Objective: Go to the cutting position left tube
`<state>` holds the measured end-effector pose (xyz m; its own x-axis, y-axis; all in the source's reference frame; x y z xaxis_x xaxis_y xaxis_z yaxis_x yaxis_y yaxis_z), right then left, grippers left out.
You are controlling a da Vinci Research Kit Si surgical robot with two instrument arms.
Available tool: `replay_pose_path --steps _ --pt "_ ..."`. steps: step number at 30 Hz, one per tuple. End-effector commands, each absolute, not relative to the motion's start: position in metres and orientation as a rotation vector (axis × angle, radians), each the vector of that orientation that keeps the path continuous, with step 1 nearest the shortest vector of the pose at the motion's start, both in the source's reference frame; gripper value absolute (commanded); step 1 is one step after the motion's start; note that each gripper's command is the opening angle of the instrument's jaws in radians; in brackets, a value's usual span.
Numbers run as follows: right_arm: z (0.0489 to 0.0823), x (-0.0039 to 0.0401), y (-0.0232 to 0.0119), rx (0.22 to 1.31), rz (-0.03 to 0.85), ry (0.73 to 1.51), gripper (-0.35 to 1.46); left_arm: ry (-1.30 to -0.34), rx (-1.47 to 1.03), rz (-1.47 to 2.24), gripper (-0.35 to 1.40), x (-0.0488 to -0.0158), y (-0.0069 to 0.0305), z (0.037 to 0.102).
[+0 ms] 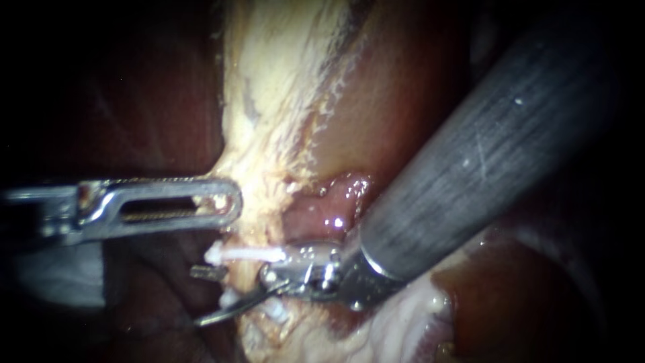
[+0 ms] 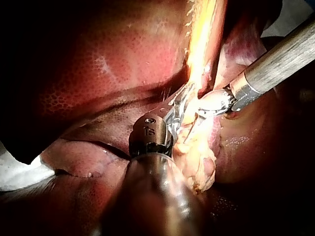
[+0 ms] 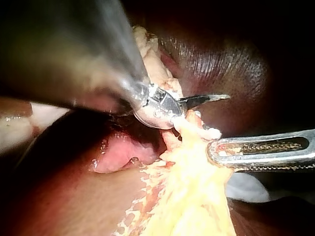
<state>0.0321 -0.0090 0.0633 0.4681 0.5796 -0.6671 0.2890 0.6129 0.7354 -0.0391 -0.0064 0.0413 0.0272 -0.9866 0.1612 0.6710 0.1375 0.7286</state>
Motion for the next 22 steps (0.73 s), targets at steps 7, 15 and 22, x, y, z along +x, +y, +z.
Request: replay_pose_path --steps 7,15,22 --pt "0.0637 0.0322 -0.0088 0.952 0.238 1.098 1.30 -0.750 0.532 -1.377 -0.35 -0.0391 -0.0064 0.0414" --pt "0.0644 0.0322 -0.0089 0.957 0.246 1.093 1.30 -0.750 0.531 -1.377 -0.35 -0.0391 -0.0064 0.0414" --pt "0.0644 0.0322 -0.0090 0.957 0.244 1.093 1.30 -0.750 0.532 -1.377 -0.35 -0.0391 -0.0064 0.0414"
